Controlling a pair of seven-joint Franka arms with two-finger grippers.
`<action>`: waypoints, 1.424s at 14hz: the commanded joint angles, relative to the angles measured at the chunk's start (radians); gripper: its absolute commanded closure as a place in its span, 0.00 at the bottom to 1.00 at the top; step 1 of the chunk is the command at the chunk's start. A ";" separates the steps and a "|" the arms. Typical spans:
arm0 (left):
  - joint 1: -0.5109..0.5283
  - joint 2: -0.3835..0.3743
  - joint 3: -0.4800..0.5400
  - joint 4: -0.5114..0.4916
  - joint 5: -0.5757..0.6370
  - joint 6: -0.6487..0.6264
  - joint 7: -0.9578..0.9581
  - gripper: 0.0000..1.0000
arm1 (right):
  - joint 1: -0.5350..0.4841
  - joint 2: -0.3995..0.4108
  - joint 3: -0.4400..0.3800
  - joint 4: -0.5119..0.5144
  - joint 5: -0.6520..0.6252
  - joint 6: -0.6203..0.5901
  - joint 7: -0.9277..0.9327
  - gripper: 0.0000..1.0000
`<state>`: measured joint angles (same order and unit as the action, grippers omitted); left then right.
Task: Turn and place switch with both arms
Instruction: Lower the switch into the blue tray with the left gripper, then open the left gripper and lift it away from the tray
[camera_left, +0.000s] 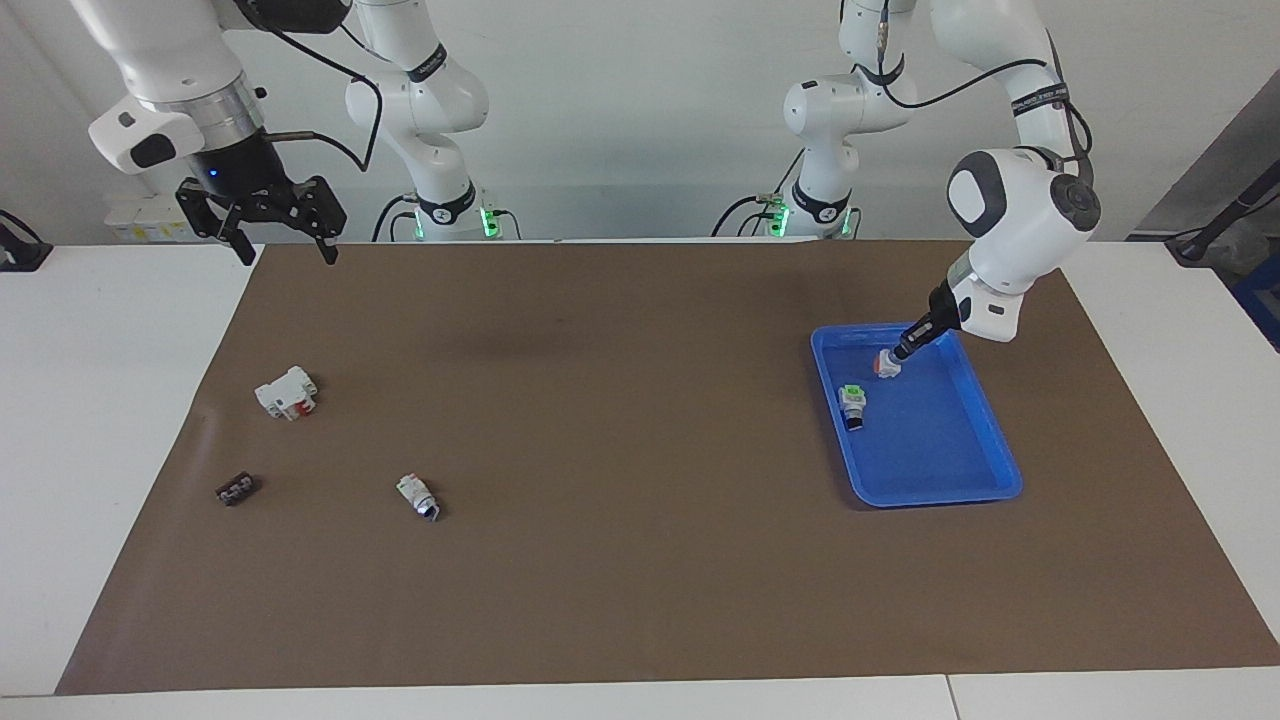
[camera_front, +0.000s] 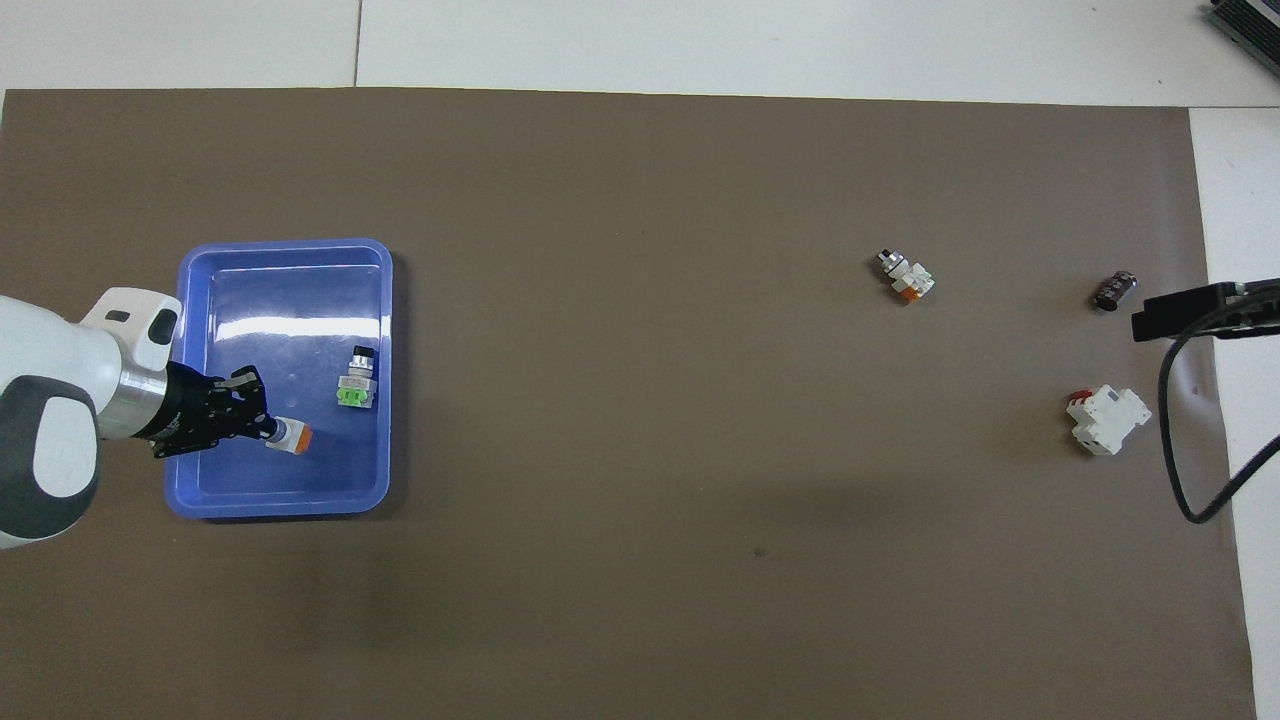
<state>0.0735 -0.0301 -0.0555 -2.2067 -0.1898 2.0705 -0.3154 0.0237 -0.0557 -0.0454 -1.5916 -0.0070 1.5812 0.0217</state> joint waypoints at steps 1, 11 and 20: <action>0.008 -0.013 0.000 -0.002 0.016 0.028 0.242 0.50 | 0.004 -0.026 0.002 -0.038 -0.015 0.016 0.040 0.00; -0.006 -0.019 0.000 0.198 0.047 0.023 0.507 0.23 | 0.002 -0.029 0.004 -0.030 -0.015 0.014 0.037 0.00; -0.069 0.096 -0.010 0.684 0.159 -0.337 0.510 0.01 | 0.002 -0.029 0.004 -0.030 -0.015 0.014 0.037 0.00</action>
<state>0.0150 -0.0180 -0.0759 -1.6759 -0.0526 1.8421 0.1845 0.0241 -0.0621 -0.0446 -1.5966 -0.0070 1.5812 0.0370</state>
